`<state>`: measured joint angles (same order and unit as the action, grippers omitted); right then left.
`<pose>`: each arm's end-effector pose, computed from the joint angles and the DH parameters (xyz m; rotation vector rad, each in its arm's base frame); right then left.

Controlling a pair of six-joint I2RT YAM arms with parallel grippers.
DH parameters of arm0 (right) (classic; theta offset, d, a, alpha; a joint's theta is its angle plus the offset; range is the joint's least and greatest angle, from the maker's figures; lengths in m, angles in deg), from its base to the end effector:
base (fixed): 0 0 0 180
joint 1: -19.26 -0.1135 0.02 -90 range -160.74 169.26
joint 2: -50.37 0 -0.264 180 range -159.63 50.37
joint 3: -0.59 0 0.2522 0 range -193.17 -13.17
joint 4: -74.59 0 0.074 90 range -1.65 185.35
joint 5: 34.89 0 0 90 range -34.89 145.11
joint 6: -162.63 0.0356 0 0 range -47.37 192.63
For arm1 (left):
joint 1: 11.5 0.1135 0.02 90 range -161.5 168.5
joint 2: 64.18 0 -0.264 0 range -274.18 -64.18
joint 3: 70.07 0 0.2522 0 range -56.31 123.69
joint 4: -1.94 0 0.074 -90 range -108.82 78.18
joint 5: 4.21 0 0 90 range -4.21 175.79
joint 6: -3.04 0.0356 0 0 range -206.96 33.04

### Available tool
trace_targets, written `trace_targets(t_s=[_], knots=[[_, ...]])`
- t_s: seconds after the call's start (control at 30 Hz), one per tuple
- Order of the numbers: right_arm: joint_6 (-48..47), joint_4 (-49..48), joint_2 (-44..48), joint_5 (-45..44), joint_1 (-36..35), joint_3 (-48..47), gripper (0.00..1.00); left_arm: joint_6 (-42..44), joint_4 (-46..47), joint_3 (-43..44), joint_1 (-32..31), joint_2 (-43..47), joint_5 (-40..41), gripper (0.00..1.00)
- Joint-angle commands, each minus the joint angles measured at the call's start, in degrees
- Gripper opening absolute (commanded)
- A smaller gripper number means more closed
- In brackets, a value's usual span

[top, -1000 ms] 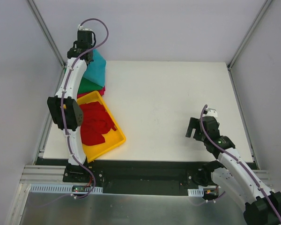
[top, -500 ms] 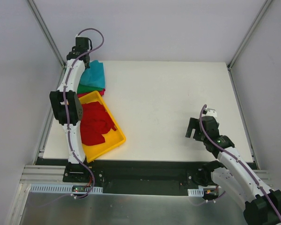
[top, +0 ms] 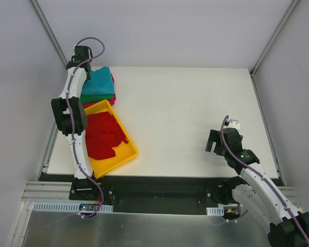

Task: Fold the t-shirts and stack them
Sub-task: Put the neatly folded tshirt into the corner of the board with the left arm

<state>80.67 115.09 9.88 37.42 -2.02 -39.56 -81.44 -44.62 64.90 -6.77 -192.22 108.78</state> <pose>0.1466 0.0455 0.2129 -0.0998 2.2423 -0.0779 0.5124 0.0563 0.2837 -0.1991 2.2456 0.5488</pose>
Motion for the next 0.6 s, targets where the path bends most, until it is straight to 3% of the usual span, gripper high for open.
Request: trace_targets(t_s=[0.0, 0.57], knots=[[-0.8, 1.7, 1.5, -2.2, -0.1, -2.5, 0.96, 1.6, 2.1, -0.2, 0.5, 0.2, 1.7, 0.0], [-0.6, 2.4, 1.7, -3.0, 0.0, -2.6, 0.96, 2.1, 3.2, -1.5, 2.2, 1.0, 4.5, 0.01]])
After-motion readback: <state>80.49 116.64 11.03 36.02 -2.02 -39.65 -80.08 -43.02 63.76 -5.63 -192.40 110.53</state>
